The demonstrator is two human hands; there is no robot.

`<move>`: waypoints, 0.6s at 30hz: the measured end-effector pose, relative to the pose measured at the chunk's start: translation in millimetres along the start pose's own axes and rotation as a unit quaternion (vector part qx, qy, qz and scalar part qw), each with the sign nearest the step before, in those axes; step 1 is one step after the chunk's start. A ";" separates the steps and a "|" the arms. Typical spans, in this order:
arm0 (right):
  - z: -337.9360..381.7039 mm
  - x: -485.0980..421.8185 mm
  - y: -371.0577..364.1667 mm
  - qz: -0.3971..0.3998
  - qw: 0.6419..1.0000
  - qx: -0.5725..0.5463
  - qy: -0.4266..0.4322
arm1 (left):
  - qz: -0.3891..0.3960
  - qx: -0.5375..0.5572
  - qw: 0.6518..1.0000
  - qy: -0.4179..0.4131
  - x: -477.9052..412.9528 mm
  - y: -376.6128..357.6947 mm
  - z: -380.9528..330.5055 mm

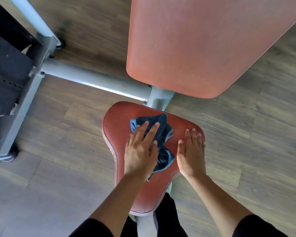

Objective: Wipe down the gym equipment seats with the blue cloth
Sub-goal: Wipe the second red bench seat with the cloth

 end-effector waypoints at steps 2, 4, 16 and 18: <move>11.0 2.5 9.2 -0.050 0.999 0.011 -0.011 | -0.056 -0.064 0.996 0.039 -8.2 16.9 13.3; 25.1 7.3 16.1 -0.087 0.996 0.027 -0.021 | -0.063 -0.150 0.981 0.106 -11.7 26.7 25.1; 65.5 15.8 3.8 -0.009 0.998 0.021 -0.061 | 0.099 -0.236 0.939 0.230 -16.5 7.4 31.1; 66.3 15.1 4.0 -0.002 0.997 0.009 -0.075 | 0.098 -0.216 0.945 0.226 -19.2 6.1 30.8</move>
Point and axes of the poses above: each hand's wrist, its own x-axis away from the middle knuckle, its own y-axis out of the back of the hand, z = x × y, the point moved 6 cm from there along -x, towards the middle knuckle, and after that the axes turned 9 degrees about -z, right-handed, at the moved point
